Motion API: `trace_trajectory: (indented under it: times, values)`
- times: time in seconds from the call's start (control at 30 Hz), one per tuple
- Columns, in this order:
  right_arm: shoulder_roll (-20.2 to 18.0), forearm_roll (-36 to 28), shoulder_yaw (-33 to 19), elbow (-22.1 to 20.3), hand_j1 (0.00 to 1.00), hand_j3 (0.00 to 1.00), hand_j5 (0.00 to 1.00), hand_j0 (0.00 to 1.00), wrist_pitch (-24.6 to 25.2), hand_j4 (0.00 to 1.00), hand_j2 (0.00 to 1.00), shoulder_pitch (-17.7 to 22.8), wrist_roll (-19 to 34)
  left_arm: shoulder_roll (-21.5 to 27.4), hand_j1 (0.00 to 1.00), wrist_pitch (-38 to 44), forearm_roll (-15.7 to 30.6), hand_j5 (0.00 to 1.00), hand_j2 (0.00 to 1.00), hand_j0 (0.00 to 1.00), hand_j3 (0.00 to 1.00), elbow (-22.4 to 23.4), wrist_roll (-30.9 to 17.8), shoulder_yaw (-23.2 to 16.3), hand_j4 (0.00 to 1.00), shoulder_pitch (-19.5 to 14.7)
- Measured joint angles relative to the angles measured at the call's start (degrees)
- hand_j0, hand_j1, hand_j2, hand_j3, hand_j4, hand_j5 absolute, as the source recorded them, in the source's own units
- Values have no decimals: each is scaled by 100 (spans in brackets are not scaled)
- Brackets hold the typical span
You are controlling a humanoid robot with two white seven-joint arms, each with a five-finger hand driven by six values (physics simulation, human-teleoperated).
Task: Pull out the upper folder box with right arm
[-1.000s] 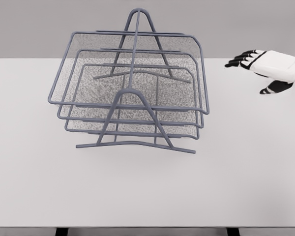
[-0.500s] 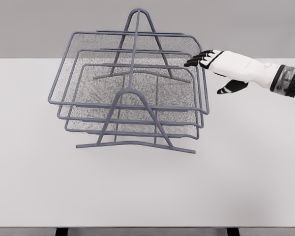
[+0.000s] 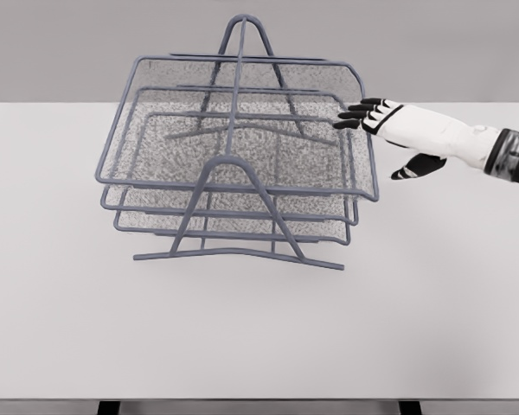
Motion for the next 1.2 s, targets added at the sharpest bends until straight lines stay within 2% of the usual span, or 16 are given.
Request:
trace_trajectory:
  times: [0.33,0.4,0.57,0.83,1.0,1.1,1.13,1.2]
  values:
    - [-676,-557,-68,64,100,100,100,100,74,100,100,149,-7,0,100,0,-2,100,100,100,100,0,1,0,100,0]
    - [-836,-776,-216,65,100,100,100,100,113,100,100,483,-24,0,100,0,-2,100,100,100,100,0,0,1,100,0]
    - [-1128,-1058,-591,212,100,100,100,100,130,100,100,729,-16,0,100,0,-1,100,100,100,100,0,1,2,100,0]
    - [-1497,-903,-942,391,100,100,100,100,165,100,100,756,-4,0,100,0,-1,100,100,100,100,0,0,1,100,0]
    - [-1704,-249,-1078,583,100,100,100,100,-15,100,100,756,2,0,100,-1,-1,100,100,100,100,3,0,-4,100,0]
    - [-1748,-120,-1364,677,100,100,100,100,-31,100,100,492,8,0,100,0,-3,100,100,100,100,2,1,-2,100,0]
    - [-1766,-190,-1402,622,100,100,100,100,-33,100,100,291,9,0,100,0,-3,100,100,100,100,1,1,-2,100,0]
    - [-1795,-314,-1185,408,100,100,100,100,-27,100,100,-377,9,0,100,0,-3,100,100,100,100,0,1,-2,100,0]
